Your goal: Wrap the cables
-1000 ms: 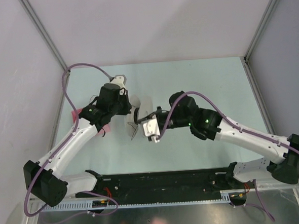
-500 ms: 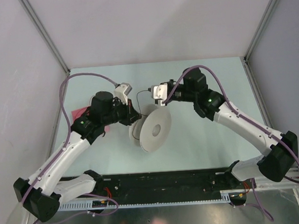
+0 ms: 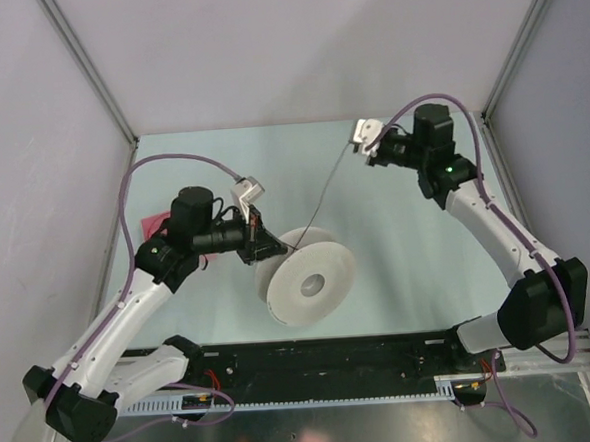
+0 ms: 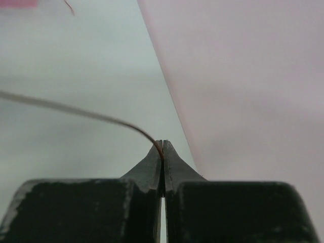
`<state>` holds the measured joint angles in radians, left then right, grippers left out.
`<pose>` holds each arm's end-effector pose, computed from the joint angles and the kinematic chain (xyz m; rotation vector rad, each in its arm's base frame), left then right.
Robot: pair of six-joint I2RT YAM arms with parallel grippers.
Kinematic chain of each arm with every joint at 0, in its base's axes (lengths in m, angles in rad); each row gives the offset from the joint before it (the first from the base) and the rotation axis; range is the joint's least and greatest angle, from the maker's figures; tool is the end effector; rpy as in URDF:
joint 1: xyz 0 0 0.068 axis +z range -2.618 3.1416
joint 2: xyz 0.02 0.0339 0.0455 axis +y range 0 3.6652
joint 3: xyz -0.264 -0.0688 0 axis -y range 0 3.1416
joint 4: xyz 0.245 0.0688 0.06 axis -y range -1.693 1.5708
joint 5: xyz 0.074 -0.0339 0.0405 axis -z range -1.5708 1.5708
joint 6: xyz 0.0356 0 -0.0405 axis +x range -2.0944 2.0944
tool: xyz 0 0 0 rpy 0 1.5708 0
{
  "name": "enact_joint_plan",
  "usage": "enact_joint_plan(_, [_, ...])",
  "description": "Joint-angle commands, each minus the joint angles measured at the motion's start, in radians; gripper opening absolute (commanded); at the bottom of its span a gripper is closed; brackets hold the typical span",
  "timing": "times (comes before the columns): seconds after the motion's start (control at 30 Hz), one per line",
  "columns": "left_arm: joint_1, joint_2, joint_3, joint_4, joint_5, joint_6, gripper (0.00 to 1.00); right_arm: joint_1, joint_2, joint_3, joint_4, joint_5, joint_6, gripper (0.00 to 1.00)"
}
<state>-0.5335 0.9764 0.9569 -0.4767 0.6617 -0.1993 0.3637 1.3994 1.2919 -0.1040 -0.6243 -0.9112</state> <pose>0.1680 -0.1246 0.3388 0.7740 2.0018 -1.1230 0.2969 0.1353 0.3854 -1.3584 1.0946 0.1557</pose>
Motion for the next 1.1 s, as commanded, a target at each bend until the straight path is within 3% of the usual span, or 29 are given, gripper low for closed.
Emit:
enact_joint_plan(0.0, [0.046, -0.044, 0.014, 0.071, 0.164, 0.019, 0.00, -0.138, 0.019, 0.047, -0.014, -0.075, 0.035, 0.00])
enact_joint_plan(0.3, [0.220, -0.020, 0.037, 0.114, 0.287, -0.075, 0.00, -0.284, 0.044, 0.027, -0.170, -0.151, 0.012, 0.00])
enact_joint_plan(0.6, [0.427, 0.039, 0.051, 0.361, 0.333, -0.455, 0.00, -0.197, -0.024, -0.152, -0.230, -0.153, 0.023, 0.00])
enact_joint_plan(0.83, [0.500, 0.071, 0.074, 0.380, 0.206, -0.695, 0.00, -0.046, -0.116, -0.334, -0.182, -0.083, 0.089, 0.00])
enact_joint_plan(1.07, [0.510, 0.076, 0.120, 0.256, -0.094, -0.770, 0.00, 0.191, -0.253, -0.433, -0.142, 0.059, 0.122, 0.00])
